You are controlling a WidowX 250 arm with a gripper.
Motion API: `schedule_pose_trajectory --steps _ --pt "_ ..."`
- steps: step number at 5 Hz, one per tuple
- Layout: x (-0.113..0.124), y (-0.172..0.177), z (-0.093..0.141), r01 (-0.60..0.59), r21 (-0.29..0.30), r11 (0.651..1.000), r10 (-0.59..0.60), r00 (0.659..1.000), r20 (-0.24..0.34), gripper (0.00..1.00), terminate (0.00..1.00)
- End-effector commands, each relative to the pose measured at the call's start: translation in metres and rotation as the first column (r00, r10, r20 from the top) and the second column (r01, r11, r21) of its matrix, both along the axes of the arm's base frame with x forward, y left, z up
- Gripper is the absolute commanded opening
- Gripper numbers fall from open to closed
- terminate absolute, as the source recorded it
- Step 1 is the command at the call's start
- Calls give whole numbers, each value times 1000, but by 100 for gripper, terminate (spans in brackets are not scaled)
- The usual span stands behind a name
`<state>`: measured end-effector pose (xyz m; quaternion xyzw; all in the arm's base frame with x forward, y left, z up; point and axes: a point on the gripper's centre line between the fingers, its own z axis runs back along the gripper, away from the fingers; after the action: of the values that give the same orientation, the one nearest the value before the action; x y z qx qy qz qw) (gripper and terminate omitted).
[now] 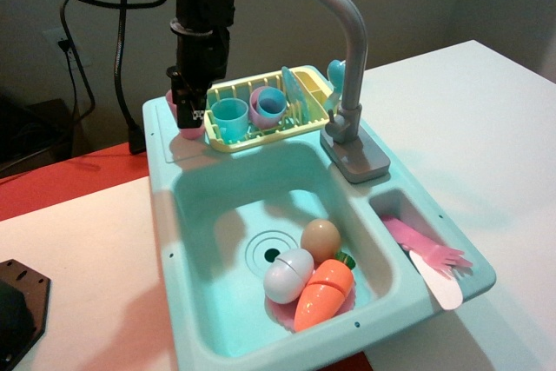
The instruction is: Put cup from counter to sink
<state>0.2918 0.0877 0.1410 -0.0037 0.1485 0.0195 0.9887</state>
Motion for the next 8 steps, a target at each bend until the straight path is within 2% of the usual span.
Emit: schedule_pose_trajectory --steps 1,2,3,4,6,7,8 --pt "-2 0 23 -3 22 1000 1 996 90 0 0" --pt "8 -2 42 16 46 999 -22 990 139 0 0" --pt "24 -14 58 48 41 998 -54 981 188 0 0" --pt "34 -36 59 81 21 996 -84 974 210 0 0" --pt "49 -92 50 189 -57 980 -174 964 203 0 0" --pt "48 -98 42 198 -122 973 -168 961 220 0 0" --pt "49 -97 25 189 -119 975 -153 954 258 0 0"
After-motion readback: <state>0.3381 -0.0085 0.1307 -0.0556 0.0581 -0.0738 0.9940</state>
